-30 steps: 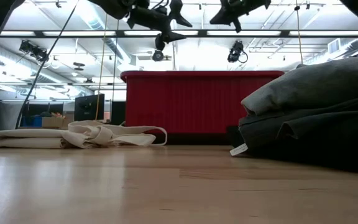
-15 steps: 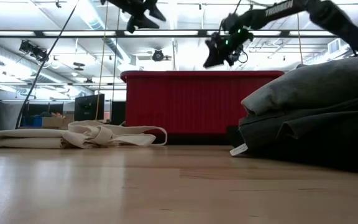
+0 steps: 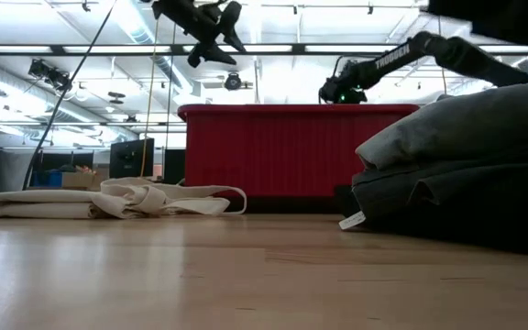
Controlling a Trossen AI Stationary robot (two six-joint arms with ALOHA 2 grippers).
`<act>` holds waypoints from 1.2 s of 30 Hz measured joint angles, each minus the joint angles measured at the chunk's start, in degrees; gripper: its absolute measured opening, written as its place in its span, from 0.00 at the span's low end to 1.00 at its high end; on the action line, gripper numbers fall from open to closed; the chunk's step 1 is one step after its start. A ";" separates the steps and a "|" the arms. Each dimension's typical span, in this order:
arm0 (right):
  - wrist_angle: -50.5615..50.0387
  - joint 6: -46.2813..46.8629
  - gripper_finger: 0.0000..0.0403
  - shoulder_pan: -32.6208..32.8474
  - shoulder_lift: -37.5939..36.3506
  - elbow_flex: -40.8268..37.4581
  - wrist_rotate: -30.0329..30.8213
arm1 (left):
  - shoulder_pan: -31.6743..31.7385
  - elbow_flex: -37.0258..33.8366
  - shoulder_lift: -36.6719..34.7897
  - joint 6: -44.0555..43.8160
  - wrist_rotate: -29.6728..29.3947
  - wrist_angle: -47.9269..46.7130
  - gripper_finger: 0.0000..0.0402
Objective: Fold Laundry from Bin
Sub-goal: Fold the blue checkered pants
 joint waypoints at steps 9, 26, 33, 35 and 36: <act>-2.26 3.39 0.92 -0.82 6.67 0.01 -0.30 | 0.32 0.00 0.36 2.56 0.01 -1.64 0.52; -5.14 -1.39 0.55 -0.87 8.81 0.10 2.48 | 2.54 0.00 0.36 4.94 0.00 -0.89 0.52; -5.24 -1.93 0.08 -0.64 8.81 0.11 5.72 | 4.09 0.00 -0.32 4.93 -0.01 -0.61 0.52; -6.43 -2.00 0.05 -0.54 8.83 1.20 6.67 | 4.33 0.00 -1.07 4.94 0.00 -0.49 0.52; -6.39 -2.00 0.05 -0.43 8.67 1.27 7.15 | 4.43 0.00 -1.51 4.96 0.00 -0.49 0.52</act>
